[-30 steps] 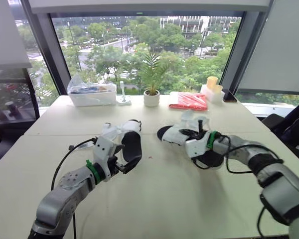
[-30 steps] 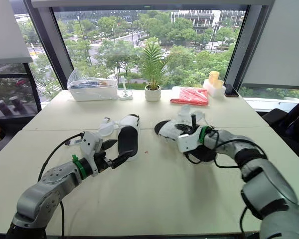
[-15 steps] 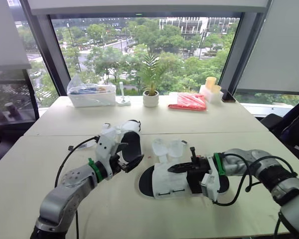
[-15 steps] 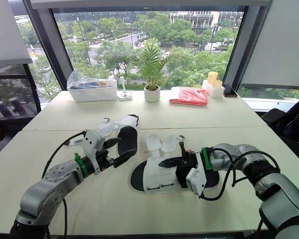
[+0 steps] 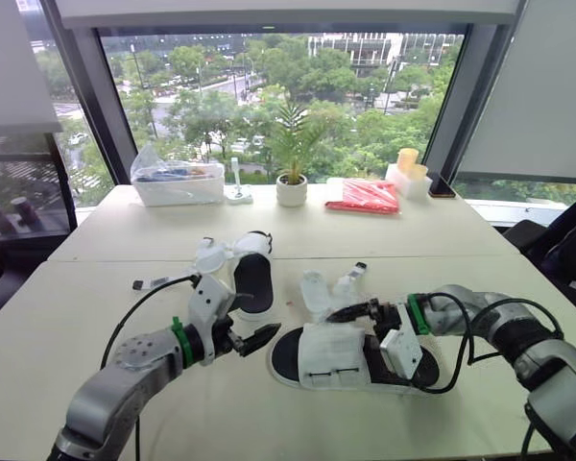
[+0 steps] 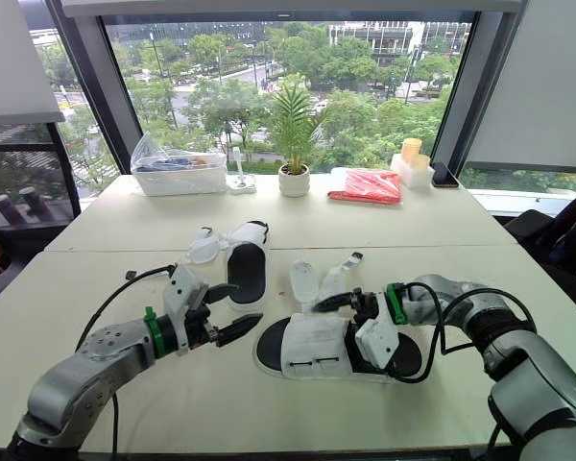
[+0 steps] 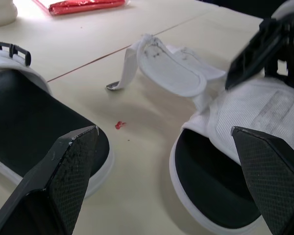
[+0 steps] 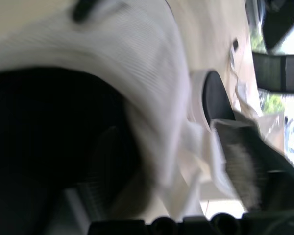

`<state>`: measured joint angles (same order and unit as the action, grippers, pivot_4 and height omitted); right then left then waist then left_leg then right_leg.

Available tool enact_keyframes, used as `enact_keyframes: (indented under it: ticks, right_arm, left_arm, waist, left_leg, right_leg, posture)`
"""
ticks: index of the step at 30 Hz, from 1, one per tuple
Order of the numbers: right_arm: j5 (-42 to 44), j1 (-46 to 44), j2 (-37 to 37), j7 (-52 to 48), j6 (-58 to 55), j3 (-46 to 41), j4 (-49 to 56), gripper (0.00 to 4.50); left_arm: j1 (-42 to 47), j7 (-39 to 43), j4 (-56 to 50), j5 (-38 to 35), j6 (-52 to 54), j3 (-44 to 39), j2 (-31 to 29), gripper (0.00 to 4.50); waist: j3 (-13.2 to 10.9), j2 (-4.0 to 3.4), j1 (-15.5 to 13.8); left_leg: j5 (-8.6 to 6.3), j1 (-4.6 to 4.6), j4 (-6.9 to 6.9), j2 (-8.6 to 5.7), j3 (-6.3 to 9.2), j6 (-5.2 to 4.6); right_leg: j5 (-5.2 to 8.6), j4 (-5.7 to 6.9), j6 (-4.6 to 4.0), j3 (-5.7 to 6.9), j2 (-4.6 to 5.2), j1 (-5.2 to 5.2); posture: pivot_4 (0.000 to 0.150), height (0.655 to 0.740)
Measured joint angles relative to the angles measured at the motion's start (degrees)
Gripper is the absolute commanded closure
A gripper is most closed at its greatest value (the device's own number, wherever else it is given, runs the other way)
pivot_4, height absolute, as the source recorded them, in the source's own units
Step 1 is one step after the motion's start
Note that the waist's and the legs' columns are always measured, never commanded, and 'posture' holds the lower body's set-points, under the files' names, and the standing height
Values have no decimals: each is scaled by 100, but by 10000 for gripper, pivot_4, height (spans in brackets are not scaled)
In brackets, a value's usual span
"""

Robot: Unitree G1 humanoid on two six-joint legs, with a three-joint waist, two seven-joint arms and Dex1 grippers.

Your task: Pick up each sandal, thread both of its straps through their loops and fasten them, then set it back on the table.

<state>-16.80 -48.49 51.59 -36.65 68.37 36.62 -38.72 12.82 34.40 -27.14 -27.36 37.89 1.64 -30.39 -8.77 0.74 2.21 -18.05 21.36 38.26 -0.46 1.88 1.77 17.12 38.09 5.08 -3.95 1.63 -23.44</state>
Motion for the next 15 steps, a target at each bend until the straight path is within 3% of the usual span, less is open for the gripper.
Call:
enact_keyframes:
  ticks: [6,7,10,15]
  right_arm:
    - [1608,1425,1387,-1658,-2945,-521,2841,185]
    - [1755,1734,1641,-1776,-3570,-734,3342,8]
    - [2084,2495,2077,-1882,-4942,-1316,4401,0]
    - [2483,3316,2076,-1592,-6954,-2320,5703,0]
  left_arm:
    - [42,558,203,274,-417,150,-455,0]
    - [41,692,253,321,-532,209,-517,2473]
    - [76,979,459,421,-769,306,-563,13138]
    - [305,1473,908,647,-1226,691,-554,40402]
  waist:
    - [0,-3,-96]
    - [1,-5,-131]
    - [1,-5,-155]
    - [1,-5,-155]
  left_leg:
    - [-4,-1,0,0,1,-8]
    - [-5,0,0,0,2,-8]
    - [-5,0,0,1,2,-8]
    - [-5,1,1,1,1,-8]
  right_leg:
    - [0,-4,0,1,4,2]
    - [1,-3,-1,1,4,1]
    - [1,-4,-1,1,5,2]
    - [1,-2,-1,2,3,0]
  posture:
    - [1500,7400]
    - [1500,7400]
    - [1500,7400]
    - [1500,7400]
